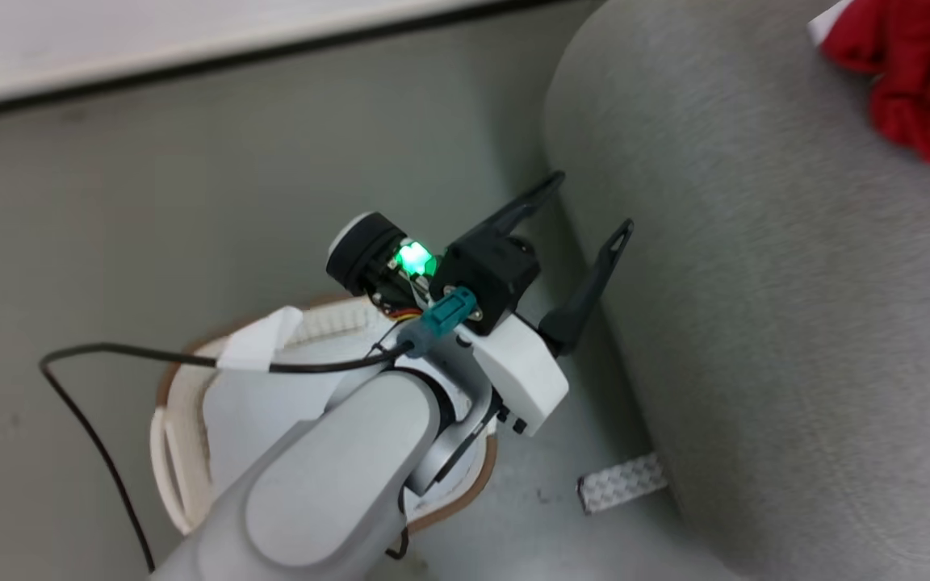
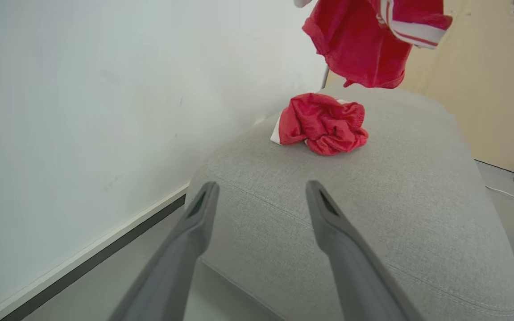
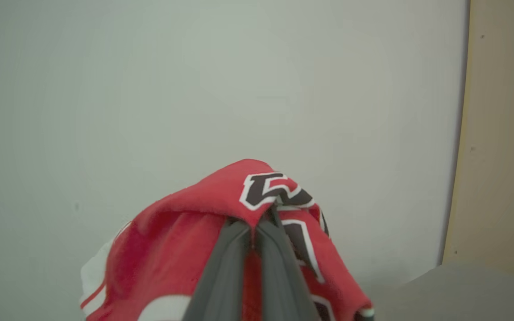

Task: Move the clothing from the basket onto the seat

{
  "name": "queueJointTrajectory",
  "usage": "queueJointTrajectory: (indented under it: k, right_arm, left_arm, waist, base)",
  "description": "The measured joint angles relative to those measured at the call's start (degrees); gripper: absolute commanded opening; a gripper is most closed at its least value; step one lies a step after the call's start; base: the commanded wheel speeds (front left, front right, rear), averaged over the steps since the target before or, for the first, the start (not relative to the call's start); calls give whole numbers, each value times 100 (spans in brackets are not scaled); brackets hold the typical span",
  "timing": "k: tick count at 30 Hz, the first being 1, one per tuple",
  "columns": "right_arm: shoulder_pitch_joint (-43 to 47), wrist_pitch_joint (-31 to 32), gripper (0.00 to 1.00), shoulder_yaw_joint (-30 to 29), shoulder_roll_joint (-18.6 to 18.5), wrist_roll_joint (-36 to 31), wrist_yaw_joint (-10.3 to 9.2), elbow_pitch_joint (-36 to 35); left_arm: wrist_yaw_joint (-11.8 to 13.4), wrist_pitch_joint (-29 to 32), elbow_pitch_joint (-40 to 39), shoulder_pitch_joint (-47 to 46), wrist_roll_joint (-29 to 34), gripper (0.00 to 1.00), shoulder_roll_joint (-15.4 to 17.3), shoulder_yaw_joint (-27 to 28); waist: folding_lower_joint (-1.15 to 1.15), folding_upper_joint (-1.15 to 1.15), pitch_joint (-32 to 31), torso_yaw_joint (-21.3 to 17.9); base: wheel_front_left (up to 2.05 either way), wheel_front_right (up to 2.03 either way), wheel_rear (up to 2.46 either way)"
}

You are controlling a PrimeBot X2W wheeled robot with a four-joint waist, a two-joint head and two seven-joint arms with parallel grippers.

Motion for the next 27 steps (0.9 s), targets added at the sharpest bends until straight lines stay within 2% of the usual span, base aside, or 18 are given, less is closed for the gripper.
queueJointTrajectory:
  k: [7,11,16,18,19,24,27]
  right_arm:
    - [-606,-1,0,-980,-312,-530,-1,1346]
    - [-569,0,0,-1601,-249,-877,0,2100]
    - [-38,1,0,-2329,83,-1452,-1,2710]
    - [36,0,42,-2598,166,-1686,0,2669]
    - [80,-1,100,-2684,224,-1804,-1,2575]
    - [352,0,100,-2833,721,-2273,-1,1953]
    - [566,0,100,-2575,1065,-2126,0,1550]
  left_arm:
    - [30,-40,-57,-108,47,100,36,-15]
    - [59,-71,-51,-119,60,100,49,-13]
    - [113,-121,-27,-90,49,100,42,-26]
    - [143,-144,1,-74,40,100,37,-26]
    - [163,-157,15,-67,32,100,38,-12]
    - [298,-364,65,24,-18,100,102,158]
    - [443,-567,122,257,-120,100,154,299]
  waist:
    - [0,0,827,421]
    - [1,0,1057,652]
    - [0,0,1122,790]
    - [0,0,1088,794]
    - [0,0,1061,793]
    - [0,-1,851,759]
    - [0,-1,630,725]
  base:
    - [0,0,0]
    - [0,0,0]
    - [0,0,0]
    - [0,0,0]
    - [0,0,0]
    - [0,0,0]
    - [0,0,0]
